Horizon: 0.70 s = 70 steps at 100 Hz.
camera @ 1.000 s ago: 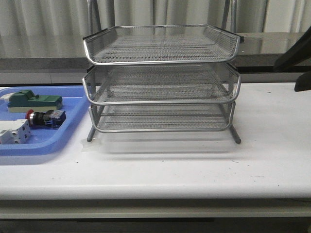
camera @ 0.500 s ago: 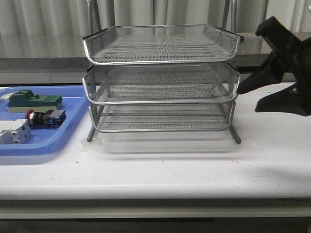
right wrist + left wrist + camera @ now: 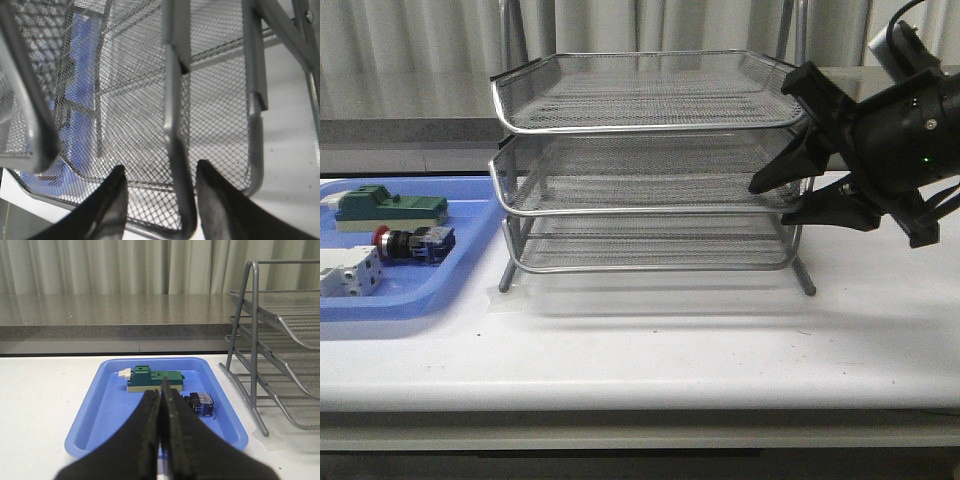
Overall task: Place button on rack with both arms
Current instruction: 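Move the right gripper to the middle mesh tray's front edge, then pull the middle mesh tray outward toward the robot with the right gripper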
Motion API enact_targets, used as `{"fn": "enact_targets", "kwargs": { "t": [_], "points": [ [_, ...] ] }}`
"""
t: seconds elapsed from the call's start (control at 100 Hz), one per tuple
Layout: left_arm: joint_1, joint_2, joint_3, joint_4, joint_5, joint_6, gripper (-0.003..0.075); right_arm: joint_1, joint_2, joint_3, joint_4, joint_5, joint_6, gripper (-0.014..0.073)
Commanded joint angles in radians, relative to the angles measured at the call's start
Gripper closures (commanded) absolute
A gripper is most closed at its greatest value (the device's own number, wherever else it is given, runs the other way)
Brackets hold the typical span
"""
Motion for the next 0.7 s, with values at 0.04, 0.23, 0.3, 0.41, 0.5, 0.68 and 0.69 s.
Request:
{"fn": "enact_targets", "kwargs": {
  "t": [0.04, 0.23, 0.3, 0.41, 0.5, 0.68, 0.69],
  "points": [
    [0.003, -0.033, 0.044, -0.010, -0.079, -0.010, 0.0740, -0.003, -0.026, -0.034, 0.133, 0.067, -0.018, 0.0328],
    [0.003, -0.033, 0.044, -0.010, -0.079, -0.010, 0.0740, -0.003, -0.025, -0.034, 0.119, 0.059, -0.018, 0.0548],
    [0.003, -0.033, 0.044, -0.010, -0.079, -0.010, 0.0740, -0.003, -0.025, -0.033, 0.102, 0.058, -0.018, 0.0613],
    [0.003, -0.033, 0.044, -0.010, -0.079, -0.010, 0.0740, -0.003, -0.025, -0.014, 0.092, 0.059, -0.018, 0.0662],
    [0.003, -0.033, 0.044, -0.010, -0.079, -0.010, 0.0740, -0.003, -0.025, 0.023, 0.086, 0.066, -0.018, 0.0662],
    [0.003, -0.033, 0.044, -0.010, -0.079, -0.010, 0.0740, -0.003, -0.054, 0.128, 0.059, 0.098, -0.054, 0.0662],
    [0.003, -0.033, 0.044, -0.010, -0.079, -0.010, 0.0740, -0.003, -0.059, 0.133, 0.059, 0.099, -0.056, 0.0662]
  ]
}}
